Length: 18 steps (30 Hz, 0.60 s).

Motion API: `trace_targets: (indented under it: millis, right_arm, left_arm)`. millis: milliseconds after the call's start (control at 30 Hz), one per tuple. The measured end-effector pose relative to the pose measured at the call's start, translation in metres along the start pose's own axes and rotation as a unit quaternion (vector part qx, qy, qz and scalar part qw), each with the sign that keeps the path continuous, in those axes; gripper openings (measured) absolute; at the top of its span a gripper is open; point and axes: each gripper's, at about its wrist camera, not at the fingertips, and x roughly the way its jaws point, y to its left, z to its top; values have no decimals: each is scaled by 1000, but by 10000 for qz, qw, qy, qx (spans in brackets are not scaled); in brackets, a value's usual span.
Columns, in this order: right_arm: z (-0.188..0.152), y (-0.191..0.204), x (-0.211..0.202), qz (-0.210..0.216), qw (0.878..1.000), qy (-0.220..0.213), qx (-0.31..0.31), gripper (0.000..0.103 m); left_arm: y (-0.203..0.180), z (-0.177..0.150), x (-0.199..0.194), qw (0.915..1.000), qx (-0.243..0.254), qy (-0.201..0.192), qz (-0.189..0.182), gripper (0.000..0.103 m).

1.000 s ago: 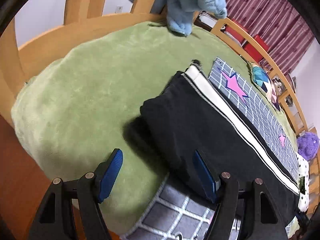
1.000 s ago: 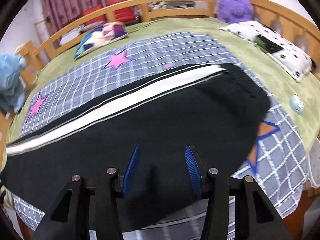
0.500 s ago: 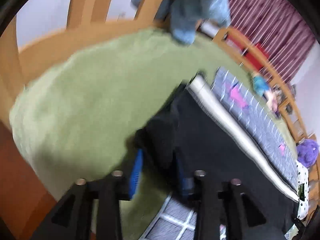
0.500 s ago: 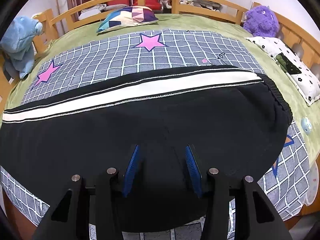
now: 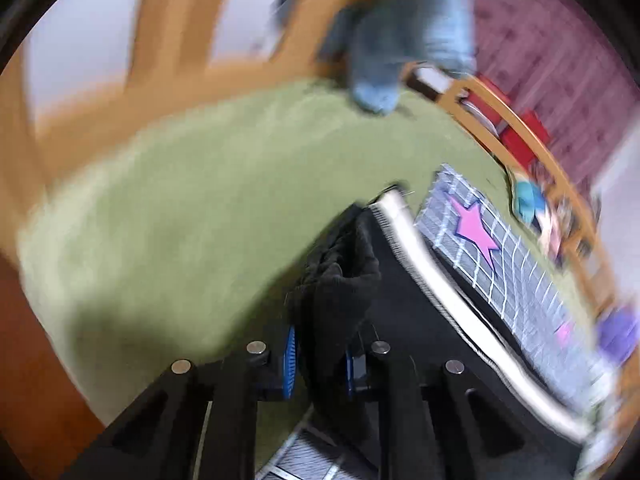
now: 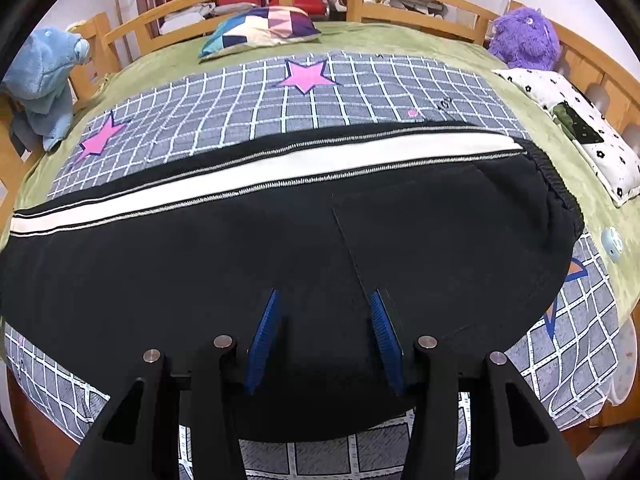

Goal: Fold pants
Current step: 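Grasp the pants leg end with the left tool and lift it toward the waistband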

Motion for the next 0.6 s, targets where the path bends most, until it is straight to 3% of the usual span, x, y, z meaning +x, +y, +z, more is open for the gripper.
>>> trace_targets:
  millis: [100, 233, 433, 600]
  right_arm:
    - [0, -4, -8, 46, 9999, -133, 30, 47]
    - [-6, -15, -19, 95, 9995, -296, 91, 47]
    - [-27, -52, -43, 40, 9980, -544, 308, 47]
    - [-51, -80, -53, -8, 9973, -464, 567, 47]
  left_arm:
    - [-70, 0, -35, 9921, 1111, -551, 190, 17]
    - [-149, -16, -65, 9784, 1857, -684, -601, 16]
    - [-272, -88, -85, 9429, 2894, -276, -1629, 16]
    - [-342, -160, -73, 9192, 3275, 371, -2156, 16]
